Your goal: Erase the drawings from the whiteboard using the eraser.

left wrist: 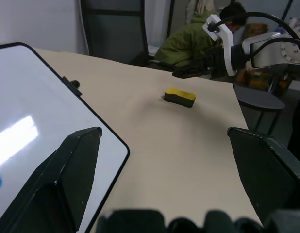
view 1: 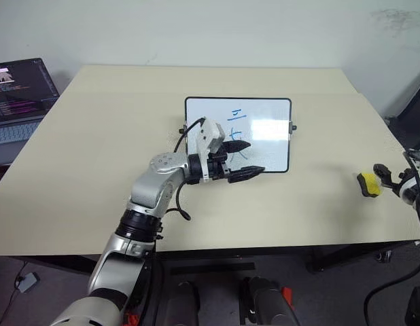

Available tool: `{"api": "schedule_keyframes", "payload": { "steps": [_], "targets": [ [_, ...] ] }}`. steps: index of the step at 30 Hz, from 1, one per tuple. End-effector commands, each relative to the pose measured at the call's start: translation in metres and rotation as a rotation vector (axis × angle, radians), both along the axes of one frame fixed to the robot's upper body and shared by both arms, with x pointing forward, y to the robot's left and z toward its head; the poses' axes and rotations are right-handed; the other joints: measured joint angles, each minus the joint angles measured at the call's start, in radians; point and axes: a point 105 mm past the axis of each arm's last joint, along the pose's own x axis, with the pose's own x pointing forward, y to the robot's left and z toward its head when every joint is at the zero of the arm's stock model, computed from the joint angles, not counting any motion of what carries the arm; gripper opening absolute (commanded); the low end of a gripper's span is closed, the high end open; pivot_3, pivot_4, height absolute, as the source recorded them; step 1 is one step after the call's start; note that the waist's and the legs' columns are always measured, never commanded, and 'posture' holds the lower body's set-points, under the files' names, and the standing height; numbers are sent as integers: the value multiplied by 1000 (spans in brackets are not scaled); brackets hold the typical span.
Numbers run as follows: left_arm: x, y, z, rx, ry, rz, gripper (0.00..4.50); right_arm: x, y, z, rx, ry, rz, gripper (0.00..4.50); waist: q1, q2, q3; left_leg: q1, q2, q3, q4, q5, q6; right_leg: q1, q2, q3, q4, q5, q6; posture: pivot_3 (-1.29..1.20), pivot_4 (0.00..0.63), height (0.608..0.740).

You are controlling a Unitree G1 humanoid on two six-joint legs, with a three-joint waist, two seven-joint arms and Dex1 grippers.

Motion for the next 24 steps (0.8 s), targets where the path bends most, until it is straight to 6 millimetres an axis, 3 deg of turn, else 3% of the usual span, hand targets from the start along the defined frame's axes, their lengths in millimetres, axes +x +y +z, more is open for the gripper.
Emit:
{"api": "schedule_keyframes", "payload": {
  "steps": [1,6,24],
  "targets": [
    [-2,-7,6,12,-47,-25,4500,-1,-1,9,2,-45,-2,4470,0,0,0,0,0,0,0,0,0,0,0,0,0,0,0,0,150,740],
    [1,-2,2,27,-41,-15,4500,0,5,-3,18,-22,21,4470,0,0,0,0,0,0,0,0,0,0,0,0,0,0,0,0,150,740],
    [4,6,-2,48,-42,19,4500,8,11,-12,34,-6,48,4470,1,0,0,0,0,0,0,0,0,0,0,0,0,0,0,0,150,740]
  ]
}}
